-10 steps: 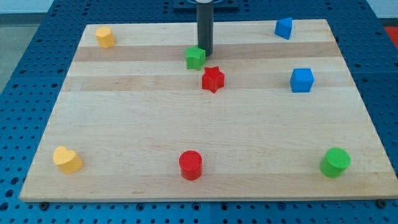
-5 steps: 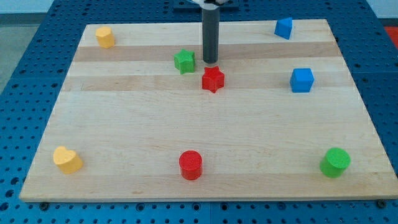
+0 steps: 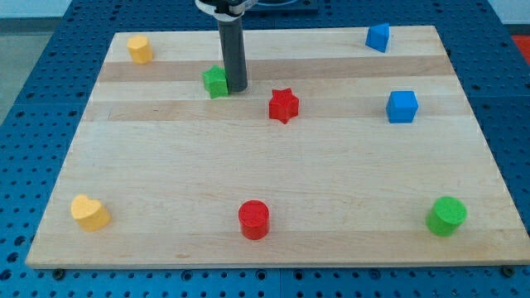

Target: Keep green star in between yellow blocks

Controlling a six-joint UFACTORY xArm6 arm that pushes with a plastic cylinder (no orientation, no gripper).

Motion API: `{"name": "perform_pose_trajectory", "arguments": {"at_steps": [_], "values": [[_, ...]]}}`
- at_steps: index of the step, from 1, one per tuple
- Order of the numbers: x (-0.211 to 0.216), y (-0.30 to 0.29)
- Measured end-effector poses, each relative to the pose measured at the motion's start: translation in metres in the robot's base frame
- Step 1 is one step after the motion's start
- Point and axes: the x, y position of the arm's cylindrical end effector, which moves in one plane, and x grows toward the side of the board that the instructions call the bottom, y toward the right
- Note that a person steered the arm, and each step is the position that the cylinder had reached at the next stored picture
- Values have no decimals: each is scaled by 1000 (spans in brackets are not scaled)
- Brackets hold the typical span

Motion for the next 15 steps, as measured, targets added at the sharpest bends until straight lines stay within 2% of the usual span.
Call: {"name": "perform_pose_trajectory", "arguments": {"at_steps": [4, 6, 8, 9, 12, 15], "values": [[-33, -1], [-29, -29], [-26, -82], [-19, -87], [9, -83], [47, -23]]}}
